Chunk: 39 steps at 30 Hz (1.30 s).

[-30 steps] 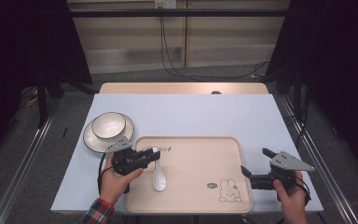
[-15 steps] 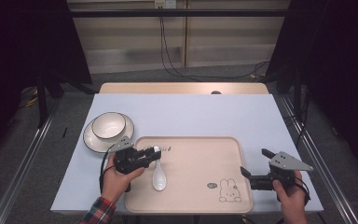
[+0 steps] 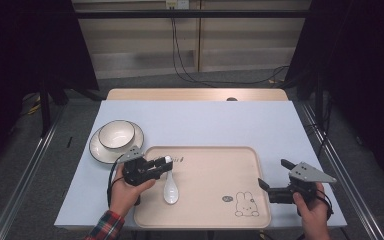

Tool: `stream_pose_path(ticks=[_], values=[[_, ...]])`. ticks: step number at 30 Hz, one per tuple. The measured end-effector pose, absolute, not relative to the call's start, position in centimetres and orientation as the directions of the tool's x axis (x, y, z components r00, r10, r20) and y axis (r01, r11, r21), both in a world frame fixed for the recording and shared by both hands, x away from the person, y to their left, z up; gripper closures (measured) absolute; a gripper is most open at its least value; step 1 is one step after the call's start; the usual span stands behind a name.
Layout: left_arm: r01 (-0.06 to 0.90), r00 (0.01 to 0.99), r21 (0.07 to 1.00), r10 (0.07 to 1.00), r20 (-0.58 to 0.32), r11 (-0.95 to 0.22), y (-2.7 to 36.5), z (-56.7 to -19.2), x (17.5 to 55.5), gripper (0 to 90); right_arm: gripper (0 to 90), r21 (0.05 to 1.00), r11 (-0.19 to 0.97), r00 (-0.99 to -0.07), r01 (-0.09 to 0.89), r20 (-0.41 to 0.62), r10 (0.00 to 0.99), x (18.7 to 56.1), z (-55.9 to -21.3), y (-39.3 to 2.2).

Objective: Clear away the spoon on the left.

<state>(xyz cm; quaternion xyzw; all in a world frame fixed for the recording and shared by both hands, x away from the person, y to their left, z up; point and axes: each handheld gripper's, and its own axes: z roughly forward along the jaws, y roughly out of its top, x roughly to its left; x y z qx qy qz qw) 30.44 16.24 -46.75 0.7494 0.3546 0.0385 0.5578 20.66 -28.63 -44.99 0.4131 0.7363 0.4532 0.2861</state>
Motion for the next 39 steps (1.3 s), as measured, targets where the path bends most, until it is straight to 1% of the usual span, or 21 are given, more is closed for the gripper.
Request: stream_pose_path(ticks=[8, 15, 20, 24, 27, 39], values=[[0.499, 0.734, 0.858, 0.587, -0.342, -0.123, 16.2, -46.92, 30.64, 64.8, 0.6, 0.902, 0.249, -0.496, 0.351, -0.046, 0.867, 20.67, -45.04, -28.54], [0.498, 0.727, 0.855, 0.607, -0.321, -0.144, 16.16, -46.82, 30.61, 62.7, 0.6, 0.902, 0.25, -0.5, 0.352, -0.045, 0.865, 20.67, -45.04, -28.52], [0.496, 0.73, 0.855, 0.605, -0.317, -0.15, 16.28, -46.85, 30.72, 61.9, 0.6, 0.901, 0.251, -0.501, 0.353, -0.044, 0.864, 20.68, -45.06, -28.49], [0.486, 0.729, 0.858, 0.617, -0.296, -0.163, 16.37, -46.82, 30.74, 60.7, 0.6, 0.901, 0.258, -0.508, 0.35, -0.049, 0.86, 20.66, -45.05, -28.46], [0.496, 0.722, 0.854, 0.62, -0.307, -0.155, 16.5, -46.87, 30.81, 60.6, 0.6, 0.902, 0.258, -0.506, 0.345, -0.052, 0.861, 20.69, -45.05, -28.43], [0.497, 0.716, 0.849, 0.638, -0.284, -0.18, 16.68, -47.01, 31.08, 58.6, 0.6, 0.9, 0.258, -0.508, 0.351, -0.049, 0.86, 20.68, -45.04, -28.47]])
